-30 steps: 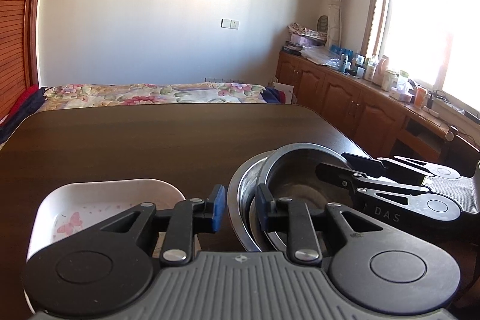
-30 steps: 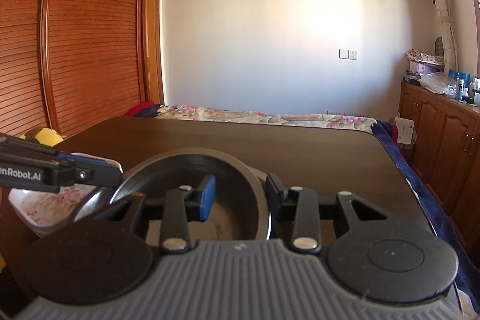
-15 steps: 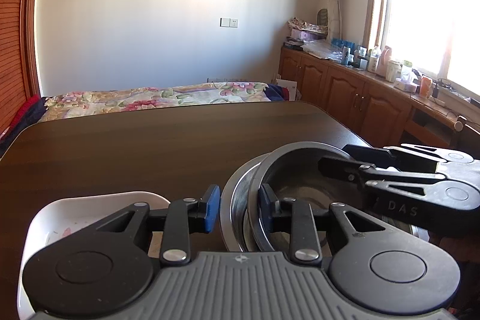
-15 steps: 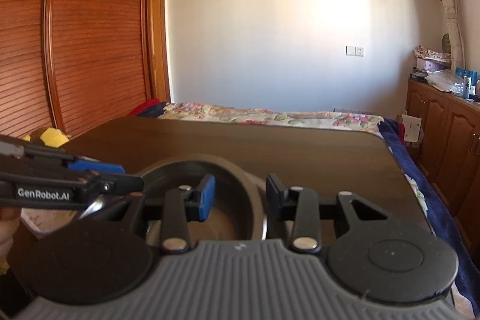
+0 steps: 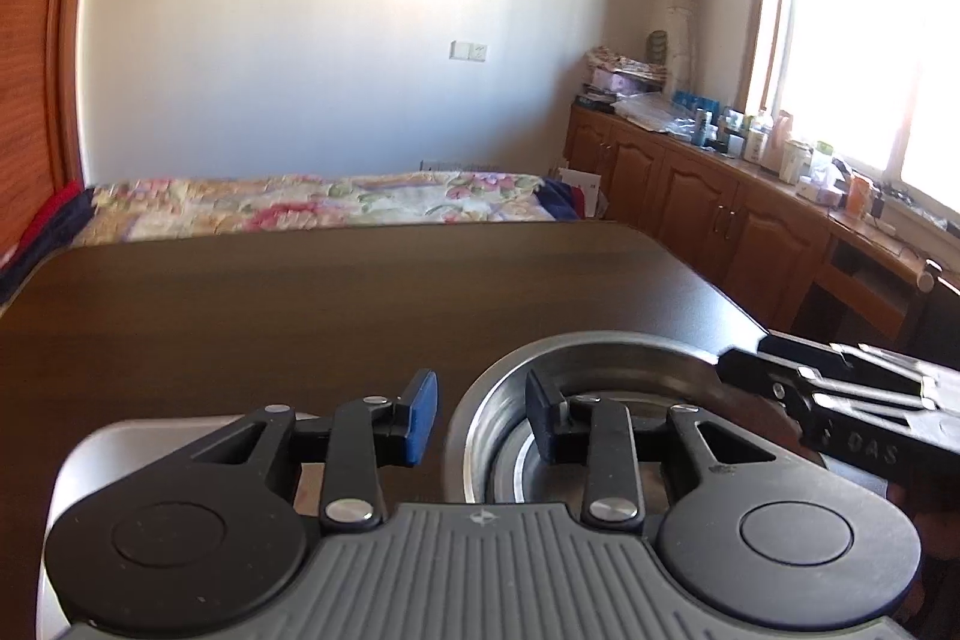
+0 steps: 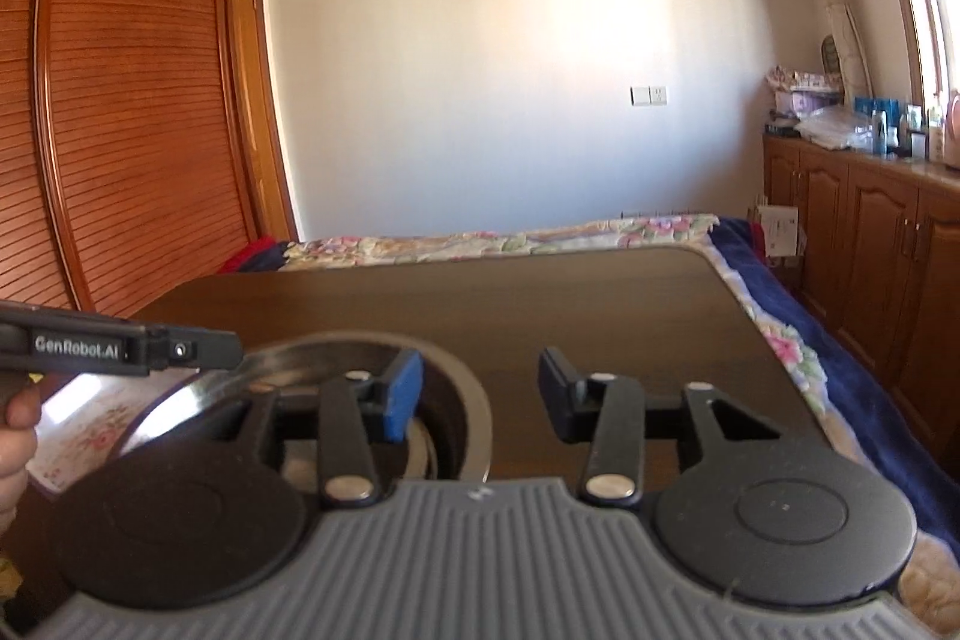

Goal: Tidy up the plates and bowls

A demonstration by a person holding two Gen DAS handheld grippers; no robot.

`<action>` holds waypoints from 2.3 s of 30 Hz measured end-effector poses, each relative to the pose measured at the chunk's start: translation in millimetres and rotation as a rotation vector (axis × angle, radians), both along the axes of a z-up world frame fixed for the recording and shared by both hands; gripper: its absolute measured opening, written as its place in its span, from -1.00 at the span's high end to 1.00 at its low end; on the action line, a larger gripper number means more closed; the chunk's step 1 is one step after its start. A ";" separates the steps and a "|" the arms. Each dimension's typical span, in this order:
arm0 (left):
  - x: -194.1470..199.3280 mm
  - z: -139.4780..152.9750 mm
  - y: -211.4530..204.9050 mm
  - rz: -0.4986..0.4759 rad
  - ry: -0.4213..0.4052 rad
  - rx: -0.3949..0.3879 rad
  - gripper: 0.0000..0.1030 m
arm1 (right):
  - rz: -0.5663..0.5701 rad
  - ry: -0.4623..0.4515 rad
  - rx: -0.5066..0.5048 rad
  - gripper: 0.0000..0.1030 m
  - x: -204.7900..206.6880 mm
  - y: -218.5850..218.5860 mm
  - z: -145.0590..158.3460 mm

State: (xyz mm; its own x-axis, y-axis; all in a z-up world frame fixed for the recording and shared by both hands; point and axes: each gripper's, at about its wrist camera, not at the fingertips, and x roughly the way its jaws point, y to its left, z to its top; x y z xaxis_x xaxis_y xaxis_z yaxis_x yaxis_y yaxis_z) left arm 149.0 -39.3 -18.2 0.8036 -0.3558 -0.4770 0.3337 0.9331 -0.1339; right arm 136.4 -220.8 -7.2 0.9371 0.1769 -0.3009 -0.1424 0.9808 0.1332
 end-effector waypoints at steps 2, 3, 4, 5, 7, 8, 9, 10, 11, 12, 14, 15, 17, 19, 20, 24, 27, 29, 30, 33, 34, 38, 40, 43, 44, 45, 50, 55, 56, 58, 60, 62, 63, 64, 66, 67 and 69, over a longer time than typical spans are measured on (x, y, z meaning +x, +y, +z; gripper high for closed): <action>-0.8 -1.8 3.5 0.002 0.013 -0.010 0.31 | 0.000 0.019 0.012 0.05 -0.8 2.3 -3.7; -2.0 -3.1 4.6 0.000 0.018 -0.010 0.31 | 0.003 0.032 0.016 0.05 -0.8 3.7 -5.7; -2.9 -3.6 4.4 -0.003 0.021 -0.009 0.31 | 0.006 0.042 0.019 0.05 -1.5 5.1 -7.2; -3.5 -4.2 3.6 -0.006 0.025 -0.010 0.31 | 0.006 0.046 0.020 0.04 -2.6 6.3 -8.3; -4.9 -6.8 4.7 -0.015 0.039 -0.027 0.31 | 0.009 0.058 0.025 0.02 -4.4 7.9 -10.2; -5.3 -8.3 5.0 -0.018 0.048 -0.034 0.31 | 0.015 0.065 0.033 0.01 -4.9 8.2 -11.4; -6.6 -10.2 4.9 -0.024 0.056 -0.042 0.31 | 0.022 0.073 0.042 0.01 -4.7 8.9 -13.1; -7.8 -12.2 5.1 -0.031 0.062 -0.049 0.32 | 0.028 0.081 0.050 0.01 -4.5 9.3 -14.7; -9.2 -14.2 4.7 -0.034 0.065 -0.049 0.34 | 0.033 0.085 0.057 0.01 -4.3 9.3 -15.5; -10.0 -15.2 3.5 -0.032 0.064 -0.043 0.39 | 0.035 0.083 0.063 0.01 -4.6 9.3 -15.6; -11.5 -16.9 2.3 -0.036 0.066 -0.038 0.44 | 0.044 0.071 0.072 0.02 -6.9 10.2 -15.4; -12.0 -17.9 3.0 -0.043 0.073 -0.046 0.45 | 0.048 0.070 0.078 0.02 -7.9 10.0 -15.3; -13.2 -19.1 2.3 -0.045 0.079 -0.049 0.45 | 0.039 0.062 0.095 0.13 -8.9 7.5 -15.4; -15.8 -19.6 2.1 -0.042 0.073 -0.045 0.45 | 0.025 0.052 0.113 0.28 -10.8 4.5 -16.8; -16.4 -19.5 2.2 -0.043 0.071 -0.045 0.45 | 0.023 0.049 0.122 0.33 -10.8 2.7 -17.4; -19.5 -18.7 4.5 -0.058 0.079 -0.067 0.45 | 0.017 0.038 0.160 0.34 -11.6 -3.0 -18.7; -22.6 -17.7 4.6 -0.063 0.067 -0.072 0.45 | 0.023 0.031 0.178 0.34 -10.8 -5.6 -16.5; -25.8 -15.7 6.6 -0.066 0.058 -0.085 0.46 | 0.024 0.026 0.183 0.34 -10.7 -6.2 -14.6; -25.7 -14.0 7.4 -0.068 0.056 -0.089 0.46 | 0.023 0.027 0.186 0.34 -10.2 -6.4 -13.6; -27.5 -8.6 9.2 -0.067 0.044 -0.092 0.46 | 0.029 0.030 0.197 0.34 -9.0 -6.4 -9.7; -27.4 -6.6 9.6 -0.066 0.041 -0.095 0.46 | 0.033 0.027 0.197 0.34 -8.5 -5.8 -7.4; -27.6 0.2 14.4 -0.058 0.032 -0.110 0.46 | 0.048 0.030 0.205 0.34 -7.5 -3.3 -5.0; -28.3 3.6 16.7 -0.053 0.025 -0.113 0.46 | 0.058 0.029 0.207 0.34 -6.5 -0.8 -4.2; -31.8 8.2 22.6 -0.044 0.015 -0.120 0.46 | 0.073 0.026 0.205 0.34 -5.4 2.3 -2.3; -33.2 9.8 24.5 -0.040 0.010 -0.121 0.46 | 0.079 0.024 0.203 0.34 -4.7 3.8 -0.9; -34.9 11.8 26.7 -0.035 0.004 -0.122 0.46 | 0.085 0.021 0.201 0.34 -4.2 5.6 0.5; -42.9 21.6 43.3 -0.003 -0.024 -0.129 0.46 | 0.131 0.011 0.197 0.34 -0.6 18.3 9.2; -46.8 27.7 62.1 0.047 -0.031 -0.115 0.46 | 0.182 0.004 0.187 0.35 4.4 35.3 15.7; -47.1 28.6 65.6 0.057 -0.032 -0.112 0.46 | 0.190 0.005 0.186 0.36 5.4 39.3 16.4; -48.9 29.6 73.2 0.077 -0.036 -0.097 0.46 | 0.209 0.006 0.187 0.37 7.4 46.4 17.3; -51.2 30.1 81.2 0.093 -0.038 -0.088 0.45 | 0.225 0.009 0.186 0.37 8.6 53.8 17.7; -53.4 30.3 89.5 0.110 -0.041 -0.088 0.45 | 0.240 0.011 0.178 0.37 9.5 62.2 17.8; -54.4 30.2 93.9 0.118 -0.042 -0.087 0.46 | 0.246 0.014 0.176 0.37 9.7 65.7 17.3; -55.5 29.8 98.3 0.127 -0.044 -0.084 0.46 | 0.253 0.016 0.171 0.37 9.7 69.4 16.9; -57.1 28.2 104.6 0.143 -0.046 -0.081 0.46 | 0.266 0.022 0.156 0.37 9.8 76.5 15.7; -57.0 26.6 108.6 0.150 -0.043 -0.084 0.46 | 0.271 0.024 0.146 0.37 10.0 80.0 15.1; -56.1 23.1 115.2 0.160 -0.036 -0.091 0.45 | 0.278 0.028 0.129 0.37 10.2 86.8 15.0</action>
State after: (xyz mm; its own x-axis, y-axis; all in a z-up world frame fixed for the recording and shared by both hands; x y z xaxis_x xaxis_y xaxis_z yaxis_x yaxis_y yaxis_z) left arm 92.9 75.9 4.9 0.8691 -0.2626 -0.4191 0.1883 0.9593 -0.2106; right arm 146.6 -134.0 7.8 0.8389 0.4641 -0.2842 -0.3979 0.8794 0.2616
